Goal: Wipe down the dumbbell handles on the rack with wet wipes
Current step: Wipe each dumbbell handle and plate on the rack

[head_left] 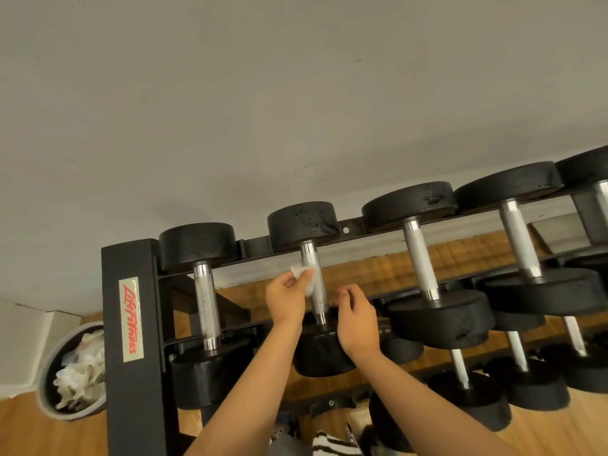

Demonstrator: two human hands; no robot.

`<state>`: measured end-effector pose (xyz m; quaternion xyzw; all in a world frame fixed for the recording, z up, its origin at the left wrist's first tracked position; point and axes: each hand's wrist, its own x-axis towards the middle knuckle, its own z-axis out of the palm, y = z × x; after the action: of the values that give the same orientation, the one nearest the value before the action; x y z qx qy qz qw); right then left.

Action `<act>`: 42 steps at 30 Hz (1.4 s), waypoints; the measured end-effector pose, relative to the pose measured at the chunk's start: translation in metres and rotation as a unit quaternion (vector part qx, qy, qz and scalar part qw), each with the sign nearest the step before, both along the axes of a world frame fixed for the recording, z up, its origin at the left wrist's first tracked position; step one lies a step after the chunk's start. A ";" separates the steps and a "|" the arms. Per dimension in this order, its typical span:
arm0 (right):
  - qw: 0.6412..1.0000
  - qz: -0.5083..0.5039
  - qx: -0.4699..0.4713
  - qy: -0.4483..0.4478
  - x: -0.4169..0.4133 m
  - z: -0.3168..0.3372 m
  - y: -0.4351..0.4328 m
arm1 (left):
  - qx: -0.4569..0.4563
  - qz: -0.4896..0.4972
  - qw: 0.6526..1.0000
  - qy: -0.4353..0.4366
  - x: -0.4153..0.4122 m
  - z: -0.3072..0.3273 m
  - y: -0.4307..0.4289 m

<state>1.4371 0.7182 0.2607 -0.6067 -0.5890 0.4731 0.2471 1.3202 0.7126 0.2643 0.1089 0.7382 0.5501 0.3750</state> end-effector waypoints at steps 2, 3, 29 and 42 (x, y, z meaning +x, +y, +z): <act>1.000 0.000 -0.003 0.003 0.000 0.000 0.001 | 0.002 0.020 1.000 0.004 -0.002 0.008 0.014; 1.000 0.000 -0.006 0.005 0.000 0.000 0.001 | 0.007 0.034 0.999 0.007 -0.001 0.007 0.016; 1.000 0.009 -0.007 0.001 0.000 0.000 0.002 | 0.032 0.058 0.995 0.068 -0.001 0.014 0.027; 1.000 0.008 -0.019 0.001 -0.001 0.004 0.001 | 0.011 0.031 0.999 0.019 -0.014 0.018 0.030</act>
<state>1.4363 0.7187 0.2643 -0.6060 -0.5844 0.4868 0.2331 1.3059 0.7428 0.2827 0.1006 0.7421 0.5673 0.3424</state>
